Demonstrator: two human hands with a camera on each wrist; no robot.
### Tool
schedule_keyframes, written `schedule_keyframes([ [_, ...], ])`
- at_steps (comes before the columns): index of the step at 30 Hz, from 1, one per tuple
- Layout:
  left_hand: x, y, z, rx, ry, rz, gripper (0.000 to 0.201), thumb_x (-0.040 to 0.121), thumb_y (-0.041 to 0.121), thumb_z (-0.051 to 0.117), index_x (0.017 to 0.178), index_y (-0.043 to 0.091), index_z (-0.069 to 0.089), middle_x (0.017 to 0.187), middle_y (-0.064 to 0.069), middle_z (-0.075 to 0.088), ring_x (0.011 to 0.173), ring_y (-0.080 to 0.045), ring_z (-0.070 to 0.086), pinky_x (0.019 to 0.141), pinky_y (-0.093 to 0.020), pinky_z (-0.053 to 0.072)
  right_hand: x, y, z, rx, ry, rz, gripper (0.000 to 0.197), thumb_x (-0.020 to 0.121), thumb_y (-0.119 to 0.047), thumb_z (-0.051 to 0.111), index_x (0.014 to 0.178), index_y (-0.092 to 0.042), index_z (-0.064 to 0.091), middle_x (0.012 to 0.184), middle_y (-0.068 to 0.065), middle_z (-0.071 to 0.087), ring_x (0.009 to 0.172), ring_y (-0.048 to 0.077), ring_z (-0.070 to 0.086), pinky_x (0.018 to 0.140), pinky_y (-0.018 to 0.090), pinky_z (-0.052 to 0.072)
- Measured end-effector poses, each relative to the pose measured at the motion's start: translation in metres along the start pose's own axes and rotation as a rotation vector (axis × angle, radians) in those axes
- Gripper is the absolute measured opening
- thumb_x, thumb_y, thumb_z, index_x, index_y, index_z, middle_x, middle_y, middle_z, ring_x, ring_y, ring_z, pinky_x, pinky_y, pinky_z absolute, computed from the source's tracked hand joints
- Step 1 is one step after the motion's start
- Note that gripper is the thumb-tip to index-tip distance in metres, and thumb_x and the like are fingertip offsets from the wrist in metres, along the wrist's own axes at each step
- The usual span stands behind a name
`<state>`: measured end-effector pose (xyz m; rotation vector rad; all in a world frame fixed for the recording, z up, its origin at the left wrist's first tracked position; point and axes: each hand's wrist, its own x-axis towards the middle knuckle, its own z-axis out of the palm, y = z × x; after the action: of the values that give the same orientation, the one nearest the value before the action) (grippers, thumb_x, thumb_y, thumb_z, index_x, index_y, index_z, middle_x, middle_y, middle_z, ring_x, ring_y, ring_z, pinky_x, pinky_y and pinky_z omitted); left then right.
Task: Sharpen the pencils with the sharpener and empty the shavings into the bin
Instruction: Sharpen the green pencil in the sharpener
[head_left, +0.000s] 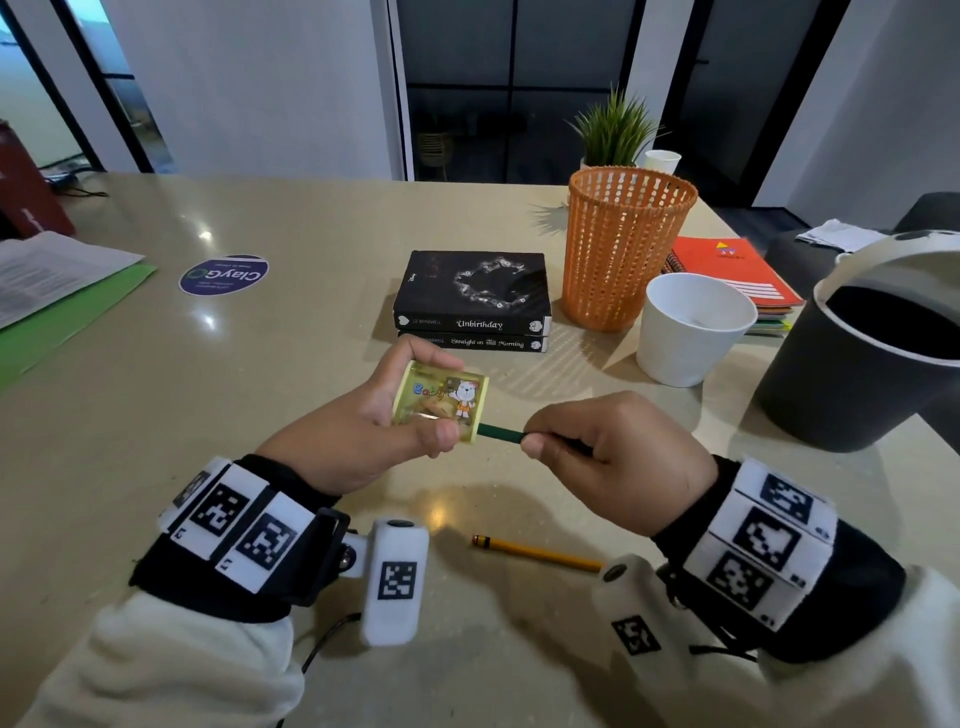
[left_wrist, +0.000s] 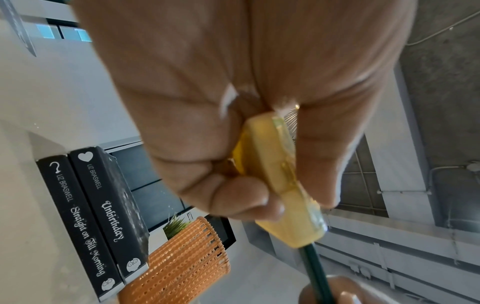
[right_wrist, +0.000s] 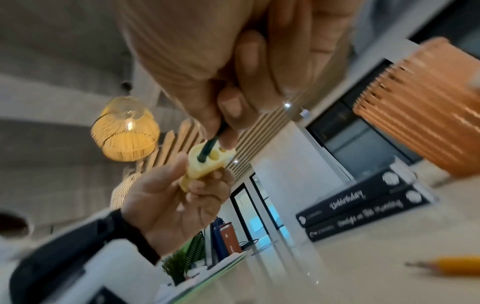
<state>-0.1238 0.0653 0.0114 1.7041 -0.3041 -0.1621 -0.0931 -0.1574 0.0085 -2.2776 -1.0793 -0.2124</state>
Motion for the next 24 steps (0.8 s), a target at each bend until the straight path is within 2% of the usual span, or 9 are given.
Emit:
schedule_keyframes([
  [4, 0.000, -0.002, 0.000, -0.007, 0.014, -0.033, 0.051, 0.059, 0.042, 0.067, 0.104, 0.035, 0.046, 0.083, 0.002, 0.060, 0.067, -0.006, 0.060, 0.065, -0.020, 0.049, 0.002, -0.004, -0.004, -0.002, -0.048, 0.046, 0.029, 0.084, -0.035, 0.045, 0.082, -0.018, 0.068, 0.056, -0.005, 0.056, 0.051, 0.012, 0.048, 0.049, 0.028, 0.039],
  [7, 0.002, -0.008, -0.004, -0.059, 0.049, -0.081, 0.052, 0.054, 0.047, 0.077, 0.099, 0.038, 0.053, 0.075, 0.003, 0.061, 0.063, -0.010, 0.057, 0.059, -0.022, 0.049, 0.002, -0.008, -0.008, -0.259, -0.012, -0.041, 0.032, 0.086, -0.038, 0.040, 0.088, -0.020, 0.066, 0.062, -0.006, 0.061, 0.053, 0.019, 0.056, 0.046, 0.025, 0.038],
  [9, 0.003, -0.011, -0.006, -0.152, 0.085, -0.108, 0.059, 0.049, 0.050, 0.082, 0.098, 0.033, 0.055, 0.070, 0.004, 0.062, 0.057, -0.010, 0.055, 0.053, -0.020, 0.047, 0.003, -0.008, -0.009, -0.449, 0.017, -0.068, 0.034, 0.084, -0.038, 0.038, 0.091, -0.019, 0.066, 0.063, -0.005, 0.062, 0.053, 0.021, 0.059, 0.043, 0.022, 0.035],
  [12, 0.004, -0.011, -0.002, -0.271, 0.131, -0.152, 0.037, 0.070, 0.030, 0.071, 0.100, 0.021, 0.052, 0.070, 0.000, 0.058, 0.050, -0.009, 0.051, 0.047, -0.017, 0.044, 0.002, -0.006, -0.002, -0.561, 0.077, -0.122, 0.033, 0.086, -0.031, 0.038, 0.089, -0.015, 0.067, 0.063, -0.001, 0.061, 0.050, 0.024, 0.057, 0.042, 0.023, 0.035],
  [14, 0.004, -0.012, 0.003, -0.317, 0.146, -0.181, 0.025, 0.078, 0.024, 0.063, 0.099, 0.018, 0.051, 0.072, -0.003, 0.056, 0.049, -0.010, 0.049, 0.046, -0.017, 0.042, 0.000, -0.008, 0.002, -0.566, 0.088, -0.131, 0.032, 0.087, -0.029, 0.038, 0.086, -0.014, 0.065, 0.060, 0.001, 0.058, 0.046, 0.026, 0.054, 0.041, 0.024, 0.034],
  [17, 0.006, -0.014, 0.006, -0.365, 0.137, -0.204, 0.024, 0.075, 0.023, 0.057, 0.098, 0.018, 0.052, 0.070, -0.001, 0.058, 0.049, -0.010, 0.049, 0.045, -0.017, 0.043, -0.002, -0.010, 0.000, -0.580, 0.133, -0.138, 0.031, 0.088, -0.030, 0.039, 0.080, -0.014, 0.064, 0.053, 0.000, 0.055, 0.039, 0.025, 0.050, 0.041, 0.021, 0.028],
  [20, 0.008, -0.011, 0.005, -0.355, 0.106, -0.205, 0.029, 0.076, 0.023, 0.066, 0.099, 0.021, 0.050, 0.078, -0.004, 0.056, 0.050, -0.008, 0.050, 0.049, -0.016, 0.046, -0.002, -0.011, -0.004, -0.515, 0.107, -0.091, 0.025, 0.085, -0.028, 0.043, 0.075, -0.017, 0.063, 0.050, -0.003, 0.055, 0.037, 0.024, 0.048, 0.042, 0.015, 0.018],
  [22, 0.008, -0.010, 0.001, -0.249, 0.073, -0.175, 0.045, 0.064, 0.025, 0.077, 0.100, 0.028, 0.050, 0.082, -0.004, 0.054, 0.054, -0.008, 0.051, 0.055, -0.018, 0.046, -0.001, -0.010, -0.003, -0.411, 0.091, -0.029, 0.022, 0.084, -0.030, 0.045, 0.074, -0.021, 0.062, 0.048, -0.004, 0.054, 0.038, 0.021, 0.047, 0.043, 0.013, 0.012],
  [24, 0.006, -0.007, 0.000, -0.087, 0.065, -0.117, 0.046, 0.060, 0.037, 0.072, 0.100, 0.035, 0.048, 0.080, 0.000, 0.054, 0.059, -0.006, 0.051, 0.058, -0.018, 0.045, 0.003, -0.007, -0.004, -0.241, 0.006, 0.066, 0.027, 0.088, -0.038, 0.039, 0.074, -0.026, 0.059, 0.050, -0.005, 0.052, 0.046, 0.018, 0.047, 0.041, 0.020, 0.023],
])
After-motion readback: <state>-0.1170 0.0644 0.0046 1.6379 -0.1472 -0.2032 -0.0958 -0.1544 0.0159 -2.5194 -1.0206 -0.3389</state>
